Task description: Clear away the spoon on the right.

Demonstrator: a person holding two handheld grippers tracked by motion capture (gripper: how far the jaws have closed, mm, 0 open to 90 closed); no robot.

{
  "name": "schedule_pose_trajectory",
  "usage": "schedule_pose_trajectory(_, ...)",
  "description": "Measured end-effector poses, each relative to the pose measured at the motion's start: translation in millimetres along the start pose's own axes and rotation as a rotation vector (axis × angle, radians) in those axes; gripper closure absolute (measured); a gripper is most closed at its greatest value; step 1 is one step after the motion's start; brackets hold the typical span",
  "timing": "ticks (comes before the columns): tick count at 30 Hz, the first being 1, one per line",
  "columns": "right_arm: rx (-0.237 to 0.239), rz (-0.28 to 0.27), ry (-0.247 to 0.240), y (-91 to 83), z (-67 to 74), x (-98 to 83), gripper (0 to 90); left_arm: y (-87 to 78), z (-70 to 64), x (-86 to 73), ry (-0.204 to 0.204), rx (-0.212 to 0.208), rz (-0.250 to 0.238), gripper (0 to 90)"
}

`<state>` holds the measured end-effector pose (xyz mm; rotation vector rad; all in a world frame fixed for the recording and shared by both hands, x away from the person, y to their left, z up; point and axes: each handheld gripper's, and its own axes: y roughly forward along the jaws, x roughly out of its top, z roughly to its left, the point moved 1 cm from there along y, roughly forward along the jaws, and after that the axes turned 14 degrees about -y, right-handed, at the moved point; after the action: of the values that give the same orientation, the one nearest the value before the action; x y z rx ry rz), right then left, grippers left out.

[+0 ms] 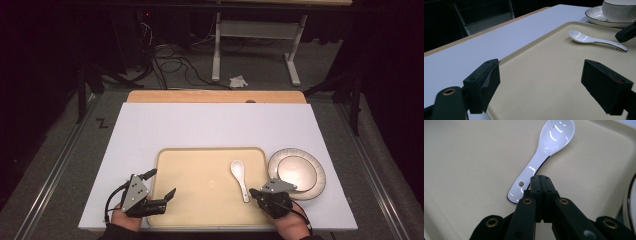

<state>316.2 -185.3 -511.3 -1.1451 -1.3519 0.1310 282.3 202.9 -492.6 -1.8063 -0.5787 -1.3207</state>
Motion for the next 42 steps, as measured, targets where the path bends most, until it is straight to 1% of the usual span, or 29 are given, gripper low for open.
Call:
schedule_pose_trajectory(2, 0.007, 0.012, -0.007, 1.9, 1.5, -0.1, 90.0, 0.1, 0.0, -0.1, -0.001, 0.0, -0.001, 15.9)
schedule_pose_trajectory(5, 0.016, 0.013, -0.012, 3.3, 3.0, 0.5, 90.0, 0.2, 0.1, -0.1, -0.002, 0.0, 0.0, 15.9)
schedule_pose_trajectory(9, 0.027, 0.011, -0.016, 4.1, 4.8, 1.1, 90.0, 0.4, 0.0, -0.1, -0.001, 0.0, 0.001, 15.9)
schedule_pose_trajectory(15, 0.044, 0.007, -0.043, 6.2, 9.9, 3.1, 90.0, 0.3, 0.1, -0.1, -0.001, 0.0, 0.001, 15.9)
schedule_pose_trajectory(27, 0.071, 0.003, -0.076, 9.4, 20.7, 7.8, 90.0, 0.3, 0.0, 0.0, 0.001, 0.0, 0.002, 15.9)
schedule_pose_trajectory(35, 0.068, -0.003, -0.071, 7.9, 18.7, 7.6, 90.0, 0.3, 0.1, 0.0, 0.0, 0.0, 0.0, 15.9)
schedule_pose_trajectory(40, 0.056, -0.041, -0.048, 2.3, 13.2, 7.7, 89.8, 0.2, 0.2, 0.0, 0.0, 0.0, -0.001, 15.9)
schedule_pose_trajectory(42, 0.061, -0.062, -0.034, -1.9, 9.5, 7.6, 86.0, 0.2, 0.3, 0.0, -0.001, -0.001, -0.001, 15.9)
